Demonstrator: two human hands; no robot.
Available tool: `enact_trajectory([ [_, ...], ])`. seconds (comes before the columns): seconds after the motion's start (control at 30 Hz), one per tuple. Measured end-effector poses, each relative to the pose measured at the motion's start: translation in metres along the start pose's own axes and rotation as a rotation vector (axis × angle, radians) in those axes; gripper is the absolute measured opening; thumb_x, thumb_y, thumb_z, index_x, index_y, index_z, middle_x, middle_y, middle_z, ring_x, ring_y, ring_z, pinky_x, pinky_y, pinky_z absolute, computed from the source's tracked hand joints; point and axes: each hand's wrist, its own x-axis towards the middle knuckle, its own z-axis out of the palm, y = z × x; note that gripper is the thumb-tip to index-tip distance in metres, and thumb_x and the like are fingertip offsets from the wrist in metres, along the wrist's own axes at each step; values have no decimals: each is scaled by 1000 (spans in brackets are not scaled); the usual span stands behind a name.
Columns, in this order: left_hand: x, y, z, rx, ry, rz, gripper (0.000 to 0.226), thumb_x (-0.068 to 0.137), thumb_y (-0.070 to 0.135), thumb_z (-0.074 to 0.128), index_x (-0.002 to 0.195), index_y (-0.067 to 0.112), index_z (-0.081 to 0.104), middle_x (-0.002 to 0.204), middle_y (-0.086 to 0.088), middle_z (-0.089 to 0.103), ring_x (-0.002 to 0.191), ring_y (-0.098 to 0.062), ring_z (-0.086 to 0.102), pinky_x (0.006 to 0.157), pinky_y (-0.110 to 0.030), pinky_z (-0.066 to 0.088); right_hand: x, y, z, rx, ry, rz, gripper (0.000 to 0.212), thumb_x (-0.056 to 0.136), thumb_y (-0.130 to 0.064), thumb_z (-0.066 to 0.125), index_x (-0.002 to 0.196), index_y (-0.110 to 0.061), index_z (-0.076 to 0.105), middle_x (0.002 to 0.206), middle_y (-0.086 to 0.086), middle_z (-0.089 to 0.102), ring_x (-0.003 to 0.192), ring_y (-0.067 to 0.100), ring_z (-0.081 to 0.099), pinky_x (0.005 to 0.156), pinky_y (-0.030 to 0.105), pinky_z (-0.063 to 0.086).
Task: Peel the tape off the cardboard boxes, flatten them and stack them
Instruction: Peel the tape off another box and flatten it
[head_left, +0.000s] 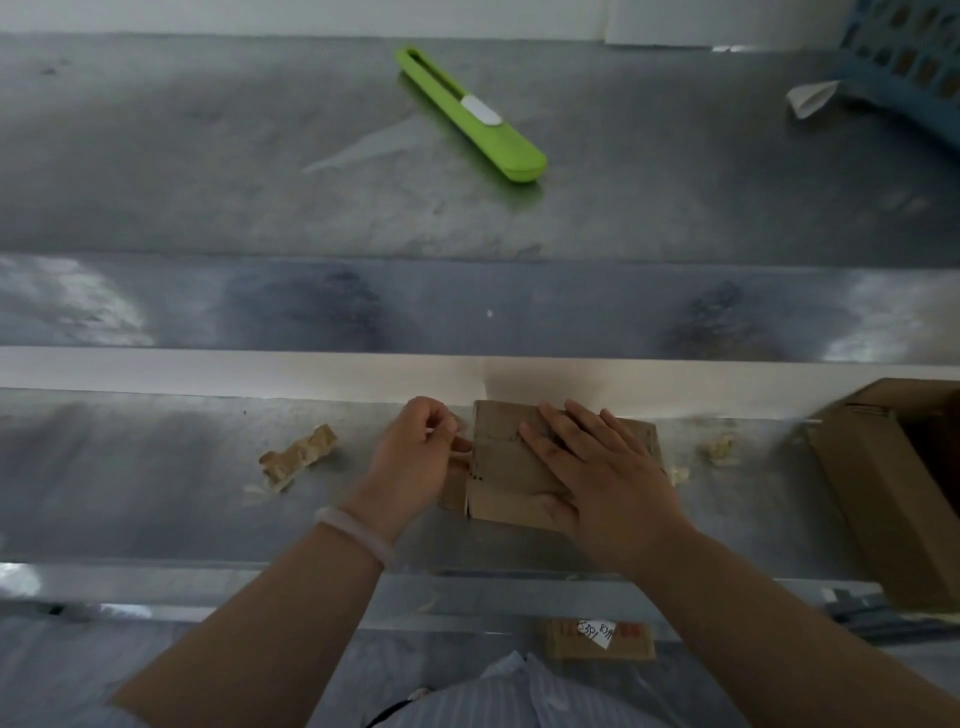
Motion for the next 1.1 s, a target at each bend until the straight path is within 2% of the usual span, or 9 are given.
enact_trajectory([
  [0.27, 8, -1, 10, -160, 27, -28, 21, 97, 0, 40, 80, 11, 46, 78, -11, 64, 73, -24, 64, 68, -38, 57, 1, 0, -1, 7, 8, 15, 67, 84, -55, 36, 144, -26, 42, 149, 2, 43, 136, 26, 43, 113, 46, 27],
  [0.43, 2, -11, -19, -619, -175, -180, 20, 99, 9, 41, 104, 1, 59, 92, -15, 71, 85, -27, 70, 75, -34, 59, 2, 1, 0, 21, 5, 18, 68, 83, -56, 38, 144, -26, 43, 149, 1, 43, 136, 25, 42, 113, 44, 23],
  [0.53, -2, -19, -21, -325, -238, -103, 22, 90, -3, 55, 108, 4, 65, 96, -10, 72, 89, -24, 68, 77, -29, 57, 2, 2, 0, 56, 7, 24, 68, 82, -57, 39, 143, -27, 44, 149, 1, 44, 136, 25, 43, 112, 44, 25],
  [0.67, -9, -27, -1, -77, -106, 52, 42, 82, 3, 69, 69, 42, 74, 72, 15, 72, 78, -16, 68, 80, -36, 55, 3, 2, 0, 124, 15, 39, 69, 79, -56, 43, 142, -28, 46, 149, 0, 44, 135, 26, 43, 112, 47, 31],
  [0.73, -9, -33, 6, -69, -48, 75, 48, 83, 3, 68, 67, 49, 71, 68, 18, 70, 74, -16, 67, 80, -40, 56, 2, 2, -1, 145, 19, 30, 69, 78, -56, 45, 142, -28, 47, 149, 0, 45, 135, 26, 44, 111, 48, 35],
  [0.83, -8, -38, 10, -21, 18, 75, 41, 83, 4, 67, 62, 39, 70, 64, 18, 68, 70, -4, 64, 75, -31, 54, -1, 1, 0, 135, 23, 2, 69, 80, -57, 44, 143, -30, 44, 150, -1, 42, 136, 25, 42, 112, 46, 33],
  [0.93, -10, -35, 12, 146, 59, 250, 39, 83, 2, 65, 68, 37, 56, 70, 18, 60, 70, 12, 56, 66, -6, 39, -2, 0, -1, 147, 34, 6, 69, 79, -58, 46, 143, -31, 43, 151, -2, 41, 136, 24, 42, 112, 45, 33],
  [1.0, -11, -37, 14, 195, 61, 400, 42, 82, -6, 59, 71, 34, 47, 78, 15, 51, 76, 9, 51, 65, -4, 35, -2, -1, -2, 165, 46, 3, 70, 78, -57, 48, 142, -31, 44, 150, -2, 42, 135, 24, 43, 111, 47, 35],
  [1.1, -10, -43, 14, 193, 35, 532, 27, 79, -6, 50, 72, 20, 43, 78, 8, 46, 74, -2, 45, 64, -9, 34, -4, 0, -1, 192, 59, -17, 70, 77, -56, 51, 142, -31, 43, 150, -2, 43, 135, 25, 43, 110, 49, 37],
])
